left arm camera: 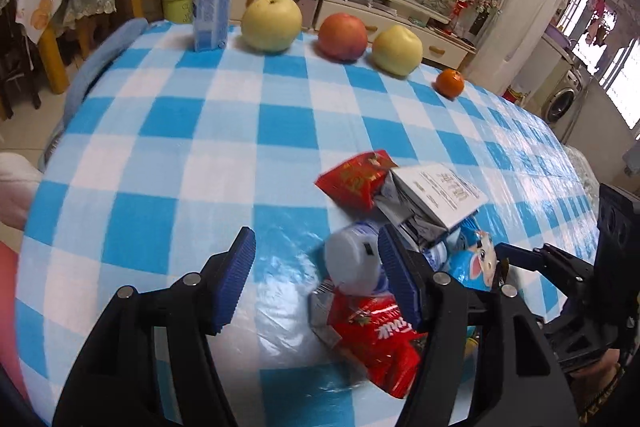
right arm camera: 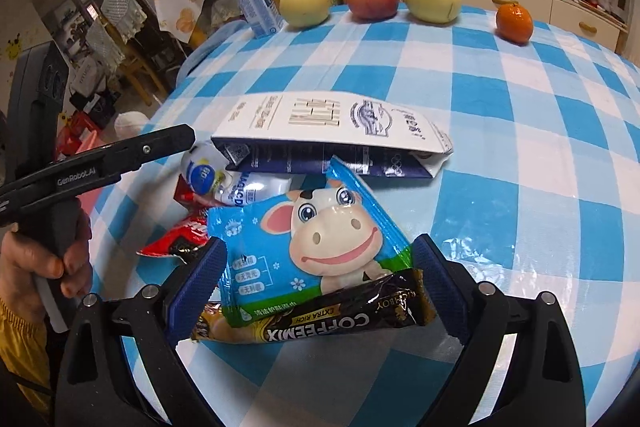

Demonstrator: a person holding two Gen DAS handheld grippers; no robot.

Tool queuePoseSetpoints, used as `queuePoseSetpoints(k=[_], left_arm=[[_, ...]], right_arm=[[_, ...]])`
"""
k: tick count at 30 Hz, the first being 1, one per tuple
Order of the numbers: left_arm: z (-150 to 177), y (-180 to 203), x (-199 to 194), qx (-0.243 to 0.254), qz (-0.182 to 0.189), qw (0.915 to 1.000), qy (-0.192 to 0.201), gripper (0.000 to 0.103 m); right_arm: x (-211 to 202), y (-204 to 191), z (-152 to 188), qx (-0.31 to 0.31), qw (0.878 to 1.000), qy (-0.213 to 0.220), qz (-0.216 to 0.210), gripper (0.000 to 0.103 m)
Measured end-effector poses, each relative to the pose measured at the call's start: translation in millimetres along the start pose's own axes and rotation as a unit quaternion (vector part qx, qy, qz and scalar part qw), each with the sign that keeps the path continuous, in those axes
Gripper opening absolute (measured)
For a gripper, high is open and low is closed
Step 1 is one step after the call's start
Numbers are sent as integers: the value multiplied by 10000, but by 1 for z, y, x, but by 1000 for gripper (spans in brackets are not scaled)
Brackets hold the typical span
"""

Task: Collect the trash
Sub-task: 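Grasp the white bottle with the left tool while the right tool grasps the blue cow wipes pack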

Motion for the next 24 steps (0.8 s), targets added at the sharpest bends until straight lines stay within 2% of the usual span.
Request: queuePoseSetpoints(k=[5, 7, 11, 15, 18, 24], left_arm=[[7, 29, 23, 221, 451, 9985, -223, 65], [10, 32, 32, 206, 529, 9978, -337, 65], [12, 32, 36, 35, 788, 9964, -312, 66], [12, 29, 36, -120, 825, 9962, -241, 64], [11, 25, 34, -337, 736, 9967, -106, 50], [13, 18, 27, -789, 641, 9948, 82, 46]], right_arm=[[9, -5, 6, -301, 9993, -105, 212, 95], [12, -5, 8, -370, 9989, -135, 258, 96], [14, -7, 8, -478, 9983, -158, 302, 97], [16, -10, 8, -590, 9975, -148, 368, 98], [17, -10, 8, -622, 9972, -121, 388, 98], [19, -13, 8, -688, 9968, -97, 402, 99]])
Point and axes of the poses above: each gripper's, at about its wrist camera, not at the fingertips, and x roughly the way its jaws point, y to its right, z to its underside, the point moved 6 cm from there along x, roughly the way its jaws point, and after that the axes turned 2 degrees about z, right-handed, at the moved point
